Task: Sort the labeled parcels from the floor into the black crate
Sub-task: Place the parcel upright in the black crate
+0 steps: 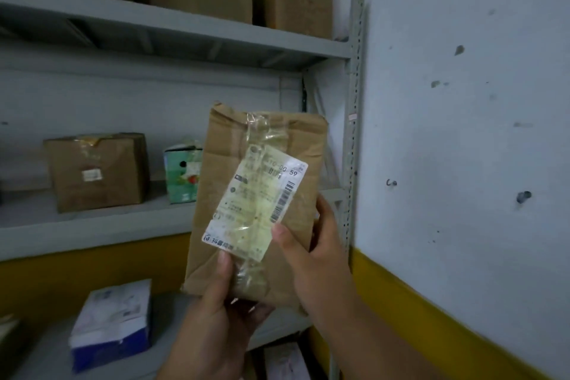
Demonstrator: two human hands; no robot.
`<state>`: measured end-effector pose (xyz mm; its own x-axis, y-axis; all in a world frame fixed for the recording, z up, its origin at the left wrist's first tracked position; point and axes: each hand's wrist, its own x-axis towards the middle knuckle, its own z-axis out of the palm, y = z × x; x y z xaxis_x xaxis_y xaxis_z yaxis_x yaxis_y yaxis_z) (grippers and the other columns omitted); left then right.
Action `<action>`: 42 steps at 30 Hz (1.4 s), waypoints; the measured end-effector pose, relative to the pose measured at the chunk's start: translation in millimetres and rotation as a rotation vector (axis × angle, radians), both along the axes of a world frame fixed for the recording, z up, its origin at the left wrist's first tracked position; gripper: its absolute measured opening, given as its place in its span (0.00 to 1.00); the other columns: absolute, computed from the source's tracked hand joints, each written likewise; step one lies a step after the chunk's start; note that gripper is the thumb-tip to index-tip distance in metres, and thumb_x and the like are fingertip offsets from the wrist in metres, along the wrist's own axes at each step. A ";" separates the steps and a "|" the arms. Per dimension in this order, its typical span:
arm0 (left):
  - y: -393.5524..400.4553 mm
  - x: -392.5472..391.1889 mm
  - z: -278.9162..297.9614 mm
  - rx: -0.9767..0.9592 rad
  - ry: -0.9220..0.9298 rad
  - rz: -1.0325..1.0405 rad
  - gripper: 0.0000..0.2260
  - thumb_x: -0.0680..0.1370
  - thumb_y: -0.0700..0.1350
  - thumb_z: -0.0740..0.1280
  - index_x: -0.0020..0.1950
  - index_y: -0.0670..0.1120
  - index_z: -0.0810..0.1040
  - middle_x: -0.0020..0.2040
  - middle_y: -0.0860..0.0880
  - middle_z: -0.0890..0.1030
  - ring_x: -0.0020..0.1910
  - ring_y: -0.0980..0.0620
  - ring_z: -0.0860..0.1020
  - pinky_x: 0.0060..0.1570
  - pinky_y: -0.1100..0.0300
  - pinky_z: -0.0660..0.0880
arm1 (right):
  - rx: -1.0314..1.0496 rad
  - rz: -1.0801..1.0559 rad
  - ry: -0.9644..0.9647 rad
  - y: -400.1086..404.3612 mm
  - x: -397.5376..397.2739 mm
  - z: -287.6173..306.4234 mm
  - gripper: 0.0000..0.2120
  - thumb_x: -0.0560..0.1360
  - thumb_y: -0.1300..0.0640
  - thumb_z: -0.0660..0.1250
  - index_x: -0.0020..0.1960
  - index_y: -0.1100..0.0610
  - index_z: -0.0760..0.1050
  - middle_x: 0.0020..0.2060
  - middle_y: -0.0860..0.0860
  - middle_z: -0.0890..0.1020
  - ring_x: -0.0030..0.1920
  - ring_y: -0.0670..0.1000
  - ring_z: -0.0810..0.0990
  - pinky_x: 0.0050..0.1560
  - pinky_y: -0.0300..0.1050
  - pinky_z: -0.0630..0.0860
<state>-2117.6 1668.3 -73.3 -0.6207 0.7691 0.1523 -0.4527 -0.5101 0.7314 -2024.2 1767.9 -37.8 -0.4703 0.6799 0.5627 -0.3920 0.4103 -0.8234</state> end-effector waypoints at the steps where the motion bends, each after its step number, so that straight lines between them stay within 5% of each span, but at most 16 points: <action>1: -16.9 -5.5 -1.5 -0.009 0.024 0.038 0.25 0.68 0.60 0.70 0.63 0.53 0.81 0.60 0.44 0.84 0.56 0.42 0.83 0.50 0.44 0.80 | 0.016 0.038 0.009 -12.9 -4.1 2.5 0.42 0.64 0.34 0.77 0.72 0.34 0.62 0.58 0.37 0.83 0.56 0.43 0.83 0.53 0.49 0.83; 4: -82.3 -36.5 -6.1 -0.045 0.099 0.257 0.29 0.69 0.58 0.71 0.68 0.52 0.75 0.62 0.44 0.82 0.57 0.40 0.83 0.50 0.41 0.79 | 0.049 0.147 0.024 -60.6 -26.1 1.8 0.42 0.63 0.34 0.78 0.72 0.32 0.61 0.59 0.36 0.82 0.57 0.41 0.82 0.53 0.47 0.83; 7: -172.4 -68.9 -0.4 -0.127 0.236 0.492 0.36 0.63 0.55 0.77 0.70 0.63 0.71 0.61 0.49 0.82 0.56 0.44 0.83 0.45 0.46 0.82 | 0.149 0.246 0.035 -127.1 -59.8 -5.9 0.37 0.68 0.39 0.77 0.70 0.27 0.61 0.61 0.34 0.79 0.59 0.39 0.80 0.51 0.37 0.81; 12: -337.6 -92.5 -6.1 -0.293 0.542 0.713 0.14 0.73 0.55 0.70 0.58 0.65 0.79 0.54 0.56 0.85 0.52 0.56 0.84 0.42 0.63 0.81 | 0.312 0.287 0.050 -270.7 -114.2 -18.3 0.42 0.69 0.34 0.73 0.75 0.29 0.53 0.68 0.37 0.72 0.66 0.39 0.75 0.58 0.41 0.80; 16: -481.2 -97.0 -26.8 -0.385 0.542 0.869 0.14 0.76 0.53 0.67 0.61 0.66 0.77 0.57 0.58 0.84 0.55 0.57 0.83 0.51 0.56 0.79 | 0.356 0.419 0.125 -404.2 -154.7 -38.0 0.39 0.71 0.34 0.70 0.76 0.33 0.53 0.70 0.45 0.72 0.69 0.46 0.74 0.61 0.54 0.79; 22: -693.1 -86.5 -48.2 -0.667 0.414 1.107 0.15 0.67 0.65 0.69 0.53 0.71 0.78 0.52 0.61 0.85 0.51 0.60 0.83 0.51 0.54 0.78 | 0.195 0.701 -0.020 -616.6 -194.6 -84.5 0.32 0.72 0.30 0.66 0.72 0.27 0.57 0.63 0.31 0.75 0.63 0.36 0.76 0.58 0.42 0.79; 25: -769.0 -84.5 -62.5 -0.827 0.348 1.220 0.20 0.64 0.66 0.70 0.54 0.68 0.76 0.50 0.60 0.85 0.48 0.56 0.85 0.45 0.52 0.81 | 0.163 0.796 -0.101 -699.0 -204.4 -101.6 0.27 0.74 0.31 0.64 0.67 0.20 0.54 0.63 0.32 0.75 0.63 0.39 0.77 0.60 0.51 0.79; 30: -834.5 -106.8 -105.9 -0.960 0.246 1.300 0.12 0.70 0.61 0.71 0.52 0.65 0.77 0.48 0.61 0.85 0.46 0.58 0.84 0.46 0.48 0.83 | 0.172 0.839 -0.307 -770.2 -239.1 -138.7 0.36 0.71 0.28 0.59 0.76 0.31 0.52 0.66 0.47 0.74 0.64 0.51 0.76 0.63 0.59 0.77; 37: -860.0 -200.9 -170.1 -1.195 0.058 1.136 0.19 0.72 0.63 0.70 0.58 0.56 0.75 0.50 0.54 0.84 0.48 0.48 0.84 0.49 0.46 0.82 | 0.107 0.879 -0.624 -790.5 -337.6 -204.1 0.23 0.79 0.37 0.60 0.72 0.37 0.60 0.62 0.48 0.78 0.58 0.53 0.79 0.59 0.58 0.78; 42: -876.5 -289.3 -200.5 -1.309 0.044 1.069 0.14 0.76 0.58 0.69 0.59 0.58 0.73 0.51 0.57 0.83 0.48 0.53 0.83 0.49 0.48 0.82 | 0.130 0.859 -0.734 -805.4 -431.4 -245.4 0.24 0.80 0.38 0.58 0.75 0.39 0.60 0.59 0.44 0.78 0.50 0.46 0.78 0.40 0.37 0.71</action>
<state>-2406.9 791.8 -273.8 -0.9220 -0.3474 -0.1708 -0.3001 0.3626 0.8823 -2455.6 962.5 -283.2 -0.9975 -0.0702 0.0015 -0.0251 0.3375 -0.9410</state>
